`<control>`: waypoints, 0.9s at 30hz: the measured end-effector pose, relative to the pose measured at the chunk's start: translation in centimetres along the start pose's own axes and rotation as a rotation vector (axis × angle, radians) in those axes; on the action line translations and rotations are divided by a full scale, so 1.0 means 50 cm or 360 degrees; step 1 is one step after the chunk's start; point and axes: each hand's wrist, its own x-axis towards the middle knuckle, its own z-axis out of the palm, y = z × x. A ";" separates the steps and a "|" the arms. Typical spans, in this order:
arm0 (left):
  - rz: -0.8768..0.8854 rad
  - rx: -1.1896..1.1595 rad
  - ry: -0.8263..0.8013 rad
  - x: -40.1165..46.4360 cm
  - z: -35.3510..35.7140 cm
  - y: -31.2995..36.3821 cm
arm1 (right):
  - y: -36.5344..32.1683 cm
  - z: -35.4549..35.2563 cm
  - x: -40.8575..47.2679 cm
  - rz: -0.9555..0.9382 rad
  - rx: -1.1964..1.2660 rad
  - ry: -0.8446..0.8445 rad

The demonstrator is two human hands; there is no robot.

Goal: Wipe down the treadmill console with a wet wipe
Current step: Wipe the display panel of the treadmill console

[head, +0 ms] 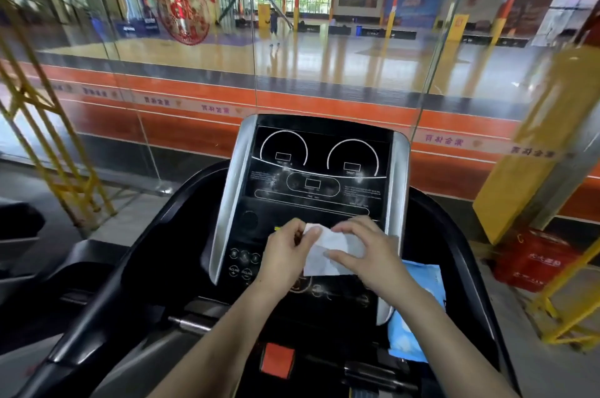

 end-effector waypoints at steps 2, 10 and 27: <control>0.0007 -0.0008 -0.0018 0.030 -0.020 -0.002 | -0.003 0.017 0.031 -0.0019 -0.0119 0.0026; 0.0002 -0.0184 -0.0141 0.145 -0.106 -0.025 | -0.035 0.076 0.146 -0.0112 -0.0078 0.0062; 0.0092 0.0117 -0.0016 0.334 -0.255 -0.111 | -0.101 0.165 0.391 0.0138 -0.0166 0.0262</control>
